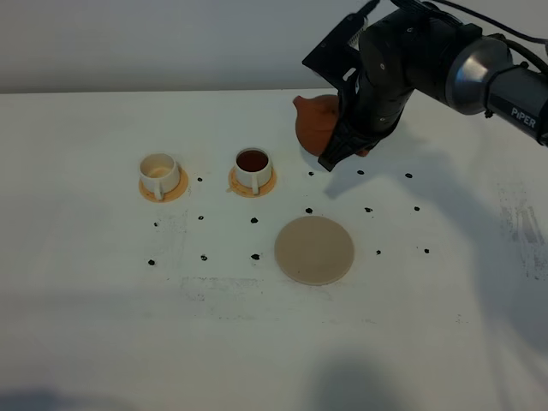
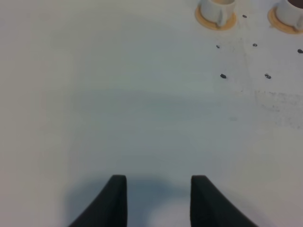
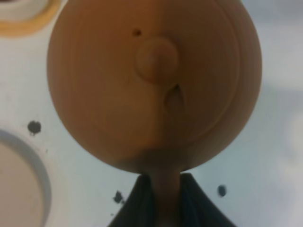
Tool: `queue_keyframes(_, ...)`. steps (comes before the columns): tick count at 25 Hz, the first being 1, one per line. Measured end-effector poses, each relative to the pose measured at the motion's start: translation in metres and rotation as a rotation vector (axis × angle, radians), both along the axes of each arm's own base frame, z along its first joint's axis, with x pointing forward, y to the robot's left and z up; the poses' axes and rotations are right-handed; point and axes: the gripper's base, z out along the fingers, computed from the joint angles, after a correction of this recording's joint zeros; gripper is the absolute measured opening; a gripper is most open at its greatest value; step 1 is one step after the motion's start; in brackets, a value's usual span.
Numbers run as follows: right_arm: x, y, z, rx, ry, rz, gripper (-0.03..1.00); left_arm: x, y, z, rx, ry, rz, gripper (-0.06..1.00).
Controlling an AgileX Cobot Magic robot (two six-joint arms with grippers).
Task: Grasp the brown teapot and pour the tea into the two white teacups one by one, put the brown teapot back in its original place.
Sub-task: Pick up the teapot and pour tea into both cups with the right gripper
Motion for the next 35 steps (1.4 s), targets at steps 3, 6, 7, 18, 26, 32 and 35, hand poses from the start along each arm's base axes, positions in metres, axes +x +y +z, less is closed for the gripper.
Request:
queue_keyframes(3, 0.003, 0.0, -0.014, 0.014, 0.035, -0.03, 0.11, 0.0, 0.0, 0.0, 0.0, 0.0, 0.0, 0.31)
queue_keyframes(6, 0.004, 0.003, -0.028, 0.021, 0.068, -0.047, 0.11, 0.0, 0.0, 0.0, 0.001, 0.0, -0.001, 0.31)
queue_keyframes(7, 0.005, 0.003, -0.032, 0.025, 0.077, -0.051, 0.11, 0.0, 0.0, 0.0, 0.001, 0.0, -0.001, 0.31)
queue_keyframes(18, 0.007, 0.01, -0.059, 0.07, 0.135, -0.09, 0.11, 0.0, 0.0, 0.0, 0.001, 0.0, -0.001, 0.31)
queue_keyframes(26, 0.009, 0.014, -0.038, 0.081, 0.104, -0.083, 0.11, 0.0, 0.0, 0.0, 0.001, 0.0, -0.001, 0.31)
queue_keyframes(32, 0.005, 0.028, 0.003, 0.03, -0.009, -0.015, 0.11, 0.0, 0.0, 0.0, 0.001, 0.0, -0.001, 0.31)
queue_keyframes(35, 0.0, 0.04, 0.014, 0.011, -0.04, 0.021, 0.11, 0.0, 0.0, 0.0, 0.001, 0.0, -0.001, 0.31)
